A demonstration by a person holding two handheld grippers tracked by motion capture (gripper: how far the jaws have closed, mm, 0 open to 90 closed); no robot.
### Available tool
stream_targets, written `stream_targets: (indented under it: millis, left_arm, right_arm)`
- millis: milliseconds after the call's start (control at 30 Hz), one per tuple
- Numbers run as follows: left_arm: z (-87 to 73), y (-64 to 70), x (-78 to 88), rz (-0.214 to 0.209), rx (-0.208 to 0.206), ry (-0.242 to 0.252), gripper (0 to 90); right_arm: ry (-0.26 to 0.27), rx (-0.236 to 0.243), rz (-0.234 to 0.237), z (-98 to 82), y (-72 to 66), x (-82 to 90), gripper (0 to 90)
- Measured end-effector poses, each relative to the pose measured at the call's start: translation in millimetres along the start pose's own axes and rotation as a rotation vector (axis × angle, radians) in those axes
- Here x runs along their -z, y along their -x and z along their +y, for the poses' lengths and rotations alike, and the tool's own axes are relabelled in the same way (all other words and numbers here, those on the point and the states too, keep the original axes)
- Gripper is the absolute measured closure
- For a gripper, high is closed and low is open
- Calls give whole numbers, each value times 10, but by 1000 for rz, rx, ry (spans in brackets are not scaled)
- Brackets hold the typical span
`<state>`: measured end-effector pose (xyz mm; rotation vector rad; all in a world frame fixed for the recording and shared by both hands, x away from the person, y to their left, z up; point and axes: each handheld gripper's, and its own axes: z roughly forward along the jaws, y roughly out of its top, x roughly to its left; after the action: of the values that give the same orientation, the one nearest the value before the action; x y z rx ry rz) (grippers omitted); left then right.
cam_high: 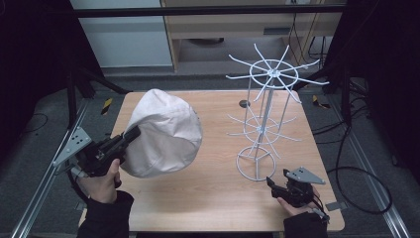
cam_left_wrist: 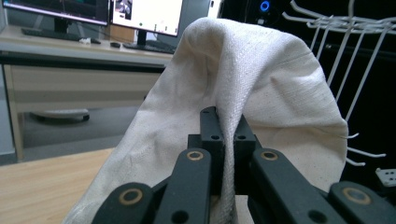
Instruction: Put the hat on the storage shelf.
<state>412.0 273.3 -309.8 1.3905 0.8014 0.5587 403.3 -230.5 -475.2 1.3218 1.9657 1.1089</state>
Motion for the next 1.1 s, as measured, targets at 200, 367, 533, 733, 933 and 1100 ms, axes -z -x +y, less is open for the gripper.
stream_targets:
  millis: [200,367,533,733,933,1100]
  left_arm:
    - [53,59,-4,-5,-8,33,877]
    - [144,129,-21,-31,-10,85,878]
    - [219,151,1,-38,6,137,878]
    - [312,165,-9,-55,37,200,878]
    - [420,205,-61,-82,57,256,878]
    - [512,252,-91,-98,61,301,878]
  right_arm:
    - [1,2,2,-1,-6,-2,311]
    - [2,-2,2,-4,-5,-10,309]
    - [4,0,-1,-6,4,-10,308]
    - [6,3,-4,-6,6,-9,308]
    - [0,-6,3,-4,-1,-12,308]
    - [7,0,-1,-7,12,-11,308]
